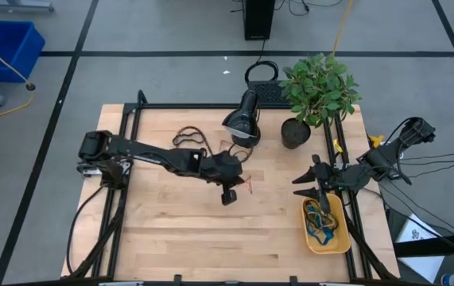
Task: Pick and place rubber bands into bin
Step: Put the red rubber band into the yellow bin
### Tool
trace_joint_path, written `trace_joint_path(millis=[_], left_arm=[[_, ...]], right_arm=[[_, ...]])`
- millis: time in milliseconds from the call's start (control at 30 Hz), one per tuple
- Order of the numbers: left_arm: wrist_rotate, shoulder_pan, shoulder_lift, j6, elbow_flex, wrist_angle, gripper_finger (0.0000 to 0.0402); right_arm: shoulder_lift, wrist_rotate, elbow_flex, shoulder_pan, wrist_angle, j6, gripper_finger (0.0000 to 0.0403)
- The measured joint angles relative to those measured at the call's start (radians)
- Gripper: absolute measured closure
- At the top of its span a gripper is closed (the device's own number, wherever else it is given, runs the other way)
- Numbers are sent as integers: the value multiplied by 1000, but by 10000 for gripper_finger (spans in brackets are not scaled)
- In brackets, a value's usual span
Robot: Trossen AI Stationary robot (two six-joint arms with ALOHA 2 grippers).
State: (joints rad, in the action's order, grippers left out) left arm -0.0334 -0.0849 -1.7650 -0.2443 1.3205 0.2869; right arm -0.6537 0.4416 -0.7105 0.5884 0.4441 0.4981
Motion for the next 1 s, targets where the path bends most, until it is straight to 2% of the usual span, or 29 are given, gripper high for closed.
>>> trace_joint_path(millis=[167, 367, 567, 800, 1000], left_arm=[[6, -26, 47, 11, 0, -157, 400], [36, -52, 51, 50, 1, -336, 400], [1, -73, 51, 60, 1, -346, 399], [-12, -74, 51, 67, 1, -354, 398], [-19, -74, 51, 86, 1, -367, 397]], right_arm=[[-13, 3, 0, 0, -73, -131, 245], [-74, 4, 0, -3, -256, -300, 245], [-192, 3, 0, -37, -428, -388, 245], [-350, -5, 0, -82, -581, -391, 245], [-453, -58, 0, -111, -667, -377, 245]])
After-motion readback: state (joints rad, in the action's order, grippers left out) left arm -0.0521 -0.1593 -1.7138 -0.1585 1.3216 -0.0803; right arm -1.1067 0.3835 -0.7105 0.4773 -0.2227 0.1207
